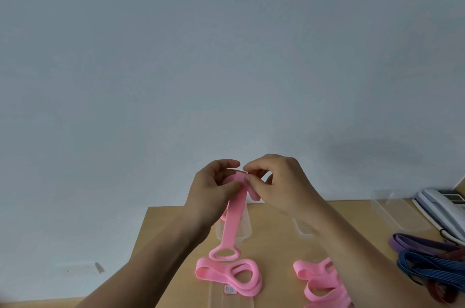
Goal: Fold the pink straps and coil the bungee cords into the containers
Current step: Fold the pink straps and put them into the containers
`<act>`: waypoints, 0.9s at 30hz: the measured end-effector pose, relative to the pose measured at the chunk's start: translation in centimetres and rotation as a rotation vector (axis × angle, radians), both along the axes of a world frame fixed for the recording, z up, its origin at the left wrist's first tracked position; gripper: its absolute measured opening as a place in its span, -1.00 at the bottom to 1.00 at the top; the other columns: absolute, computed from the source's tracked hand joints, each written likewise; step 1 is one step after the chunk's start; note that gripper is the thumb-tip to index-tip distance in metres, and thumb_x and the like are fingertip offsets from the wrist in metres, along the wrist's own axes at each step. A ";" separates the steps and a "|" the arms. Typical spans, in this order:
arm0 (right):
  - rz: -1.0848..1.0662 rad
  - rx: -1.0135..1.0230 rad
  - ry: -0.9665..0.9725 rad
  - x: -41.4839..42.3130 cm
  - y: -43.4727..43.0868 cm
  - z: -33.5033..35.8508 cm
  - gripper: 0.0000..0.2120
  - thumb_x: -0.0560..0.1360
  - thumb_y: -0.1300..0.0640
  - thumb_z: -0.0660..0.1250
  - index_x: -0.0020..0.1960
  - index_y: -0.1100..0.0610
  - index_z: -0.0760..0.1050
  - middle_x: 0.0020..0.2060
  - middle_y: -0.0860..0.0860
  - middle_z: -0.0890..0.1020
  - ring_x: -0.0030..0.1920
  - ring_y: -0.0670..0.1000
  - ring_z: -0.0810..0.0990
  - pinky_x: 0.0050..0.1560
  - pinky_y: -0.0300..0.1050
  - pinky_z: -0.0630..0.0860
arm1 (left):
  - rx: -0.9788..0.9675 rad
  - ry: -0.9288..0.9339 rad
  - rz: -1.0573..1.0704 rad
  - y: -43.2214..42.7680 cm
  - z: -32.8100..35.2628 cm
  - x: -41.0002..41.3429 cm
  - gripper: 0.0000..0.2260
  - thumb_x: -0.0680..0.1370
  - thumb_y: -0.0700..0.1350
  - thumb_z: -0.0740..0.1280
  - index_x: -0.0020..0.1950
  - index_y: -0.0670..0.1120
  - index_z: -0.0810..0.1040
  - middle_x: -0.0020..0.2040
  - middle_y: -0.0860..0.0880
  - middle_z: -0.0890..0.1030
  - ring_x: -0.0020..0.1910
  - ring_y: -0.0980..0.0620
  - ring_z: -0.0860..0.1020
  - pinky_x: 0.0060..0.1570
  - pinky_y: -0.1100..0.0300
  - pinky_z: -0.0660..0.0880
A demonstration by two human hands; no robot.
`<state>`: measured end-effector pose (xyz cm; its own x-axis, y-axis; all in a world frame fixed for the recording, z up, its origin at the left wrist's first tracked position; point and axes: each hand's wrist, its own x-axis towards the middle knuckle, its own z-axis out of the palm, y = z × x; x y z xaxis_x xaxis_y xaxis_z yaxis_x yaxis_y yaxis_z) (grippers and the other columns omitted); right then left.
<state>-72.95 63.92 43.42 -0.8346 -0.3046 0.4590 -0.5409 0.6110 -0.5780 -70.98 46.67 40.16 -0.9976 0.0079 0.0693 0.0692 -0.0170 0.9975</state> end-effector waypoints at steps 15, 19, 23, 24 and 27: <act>0.004 -0.087 -0.100 0.6 -0.5 0.6 -0.98 0.49 0.19 0.48 -0.12 0.11 0.66 -0.32 -0.13 0.66 -0.29 -0.14 0.62 -0.16 -0.20 0.59 | 0.168 -0.127 0.055 -0.1 -0.6 0.1 -0.46 0.34 -0.08 0.52 0.31 -0.01 0.52 0.25 -0.09 0.62 0.06 -0.08 0.73 -0.01 0.05 0.66; -0.030 -0.142 -0.019 0.8 -0.6 1.0 -0.94 0.48 0.19 0.49 -0.17 0.09 0.67 -0.39 -0.20 0.62 -0.31 -0.14 0.61 -0.18 -0.18 0.59 | 0.195 -0.214 -0.073 -0.3 -0.2 0.1 -0.51 0.44 -0.05 0.50 0.34 -0.16 0.57 0.16 -0.25 0.69 0.06 -0.16 0.70 0.19 -0.24 0.61; -0.068 -0.172 -0.001 0.9 -0.6 0.7 -0.92 0.47 0.28 0.46 -0.11 0.12 0.68 -0.28 -0.16 0.66 -0.27 -0.13 0.63 -0.12 -0.09 0.61 | 0.165 -0.290 -0.082 0.2 0.1 0.5 -0.70 0.52 0.06 0.47 0.06 -0.15 0.75 0.08 -0.29 0.71 -0.06 -0.16 0.62 0.21 -0.22 0.60; -0.072 -0.176 0.009 1.0 -0.5 0.6 -0.92 0.47 0.28 0.45 -0.10 0.13 0.68 -0.25 -0.14 0.68 -0.25 -0.11 0.64 -0.11 -0.08 0.61 | 0.149 -0.318 -0.091 0.3 0.2 0.7 -0.70 0.53 0.10 0.46 0.05 -0.12 0.76 0.04 -0.24 0.74 -0.10 -0.10 0.63 0.08 -0.06 0.62; -0.068 -0.166 0.032 1.2 -0.4 0.7 -0.91 0.47 0.28 0.45 -0.10 0.12 0.68 -0.22 -0.11 0.69 -0.22 -0.08 0.64 -0.09 -0.07 0.59 | 0.159 -0.351 -0.076 0.4 0.3 1.0 -0.72 0.53 0.12 0.46 -0.01 -0.07 0.78 -0.05 -0.13 0.77 -0.27 0.05 0.64 -0.28 0.20 0.56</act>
<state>-71.71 63.54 44.08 -0.8348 -0.1658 0.5250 -0.5213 0.5446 -0.6570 -69.96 47.11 40.48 -0.9579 0.0993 -0.2693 -0.2828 -0.1654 0.9448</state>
